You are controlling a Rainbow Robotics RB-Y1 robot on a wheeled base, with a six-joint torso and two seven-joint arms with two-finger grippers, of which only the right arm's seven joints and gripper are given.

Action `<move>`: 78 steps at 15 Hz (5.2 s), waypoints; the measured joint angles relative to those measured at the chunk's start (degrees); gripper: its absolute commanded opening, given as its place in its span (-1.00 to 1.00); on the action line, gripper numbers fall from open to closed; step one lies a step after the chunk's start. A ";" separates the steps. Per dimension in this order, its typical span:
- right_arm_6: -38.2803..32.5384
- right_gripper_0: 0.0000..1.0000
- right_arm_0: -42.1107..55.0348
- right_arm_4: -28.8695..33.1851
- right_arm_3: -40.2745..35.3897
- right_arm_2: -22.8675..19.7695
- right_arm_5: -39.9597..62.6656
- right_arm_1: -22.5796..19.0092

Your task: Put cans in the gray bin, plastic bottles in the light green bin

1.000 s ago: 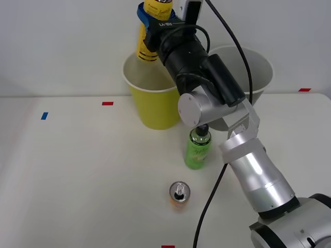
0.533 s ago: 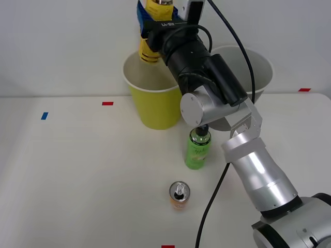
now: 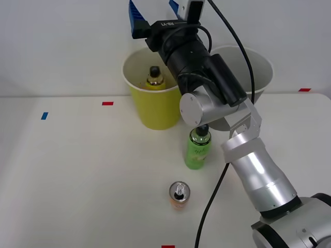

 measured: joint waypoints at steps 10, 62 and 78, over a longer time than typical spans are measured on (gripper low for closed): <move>-0.26 1.00 0.46 -0.18 -1.32 1.59 -3.61 -3.76; 0.98 1.00 96.26 8.90 -40.48 -8.52 -16.16 -0.21; -51.02 1.00 82.77 57.81 -15.87 -27.27 -47.71 3.53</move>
